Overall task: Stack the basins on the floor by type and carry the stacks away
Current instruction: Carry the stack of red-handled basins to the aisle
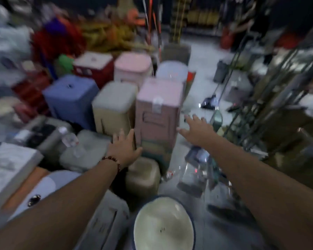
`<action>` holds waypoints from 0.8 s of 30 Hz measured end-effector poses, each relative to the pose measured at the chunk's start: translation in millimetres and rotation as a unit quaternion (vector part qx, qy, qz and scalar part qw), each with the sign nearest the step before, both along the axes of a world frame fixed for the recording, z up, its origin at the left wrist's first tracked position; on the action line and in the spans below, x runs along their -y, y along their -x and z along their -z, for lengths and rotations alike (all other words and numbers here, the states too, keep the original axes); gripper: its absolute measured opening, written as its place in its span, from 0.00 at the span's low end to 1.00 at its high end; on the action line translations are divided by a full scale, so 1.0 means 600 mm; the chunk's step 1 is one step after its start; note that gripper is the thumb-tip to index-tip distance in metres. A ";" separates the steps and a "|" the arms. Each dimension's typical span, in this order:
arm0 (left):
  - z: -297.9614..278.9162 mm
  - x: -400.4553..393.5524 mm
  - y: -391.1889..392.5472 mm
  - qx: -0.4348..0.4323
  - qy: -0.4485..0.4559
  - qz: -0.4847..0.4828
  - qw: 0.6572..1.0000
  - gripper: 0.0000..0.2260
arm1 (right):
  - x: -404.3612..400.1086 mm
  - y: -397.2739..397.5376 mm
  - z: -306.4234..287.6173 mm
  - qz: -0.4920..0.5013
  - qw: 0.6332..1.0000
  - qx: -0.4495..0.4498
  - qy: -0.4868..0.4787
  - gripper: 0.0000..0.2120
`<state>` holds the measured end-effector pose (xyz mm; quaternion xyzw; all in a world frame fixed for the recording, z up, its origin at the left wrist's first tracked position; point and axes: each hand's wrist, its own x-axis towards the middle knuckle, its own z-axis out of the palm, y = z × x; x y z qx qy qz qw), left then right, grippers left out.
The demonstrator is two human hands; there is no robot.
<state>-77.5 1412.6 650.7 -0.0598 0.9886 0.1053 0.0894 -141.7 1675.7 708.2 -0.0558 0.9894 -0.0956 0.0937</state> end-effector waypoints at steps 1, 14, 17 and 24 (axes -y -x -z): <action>-0.065 0.011 0.005 -0.027 0.006 -0.004 1.000 0.39 | 0.012 0.008 -0.066 -0.012 0.999 -0.032 0.007 0.36; -0.464 0.074 -0.121 -0.176 0.095 -0.118 0.973 0.39 | 0.174 -0.093 -0.448 -0.192 0.973 -0.122 0.030 0.36; -0.483 0.119 -0.185 -0.153 0.112 -0.158 0.969 0.41 | 0.228 -0.146 -0.473 -0.243 0.963 -0.113 0.030 0.36; -0.505 0.259 -0.351 -0.130 0.157 -0.275 0.940 0.40 | 0.398 -0.238 -0.479 -0.350 0.933 -0.076 0.039 0.37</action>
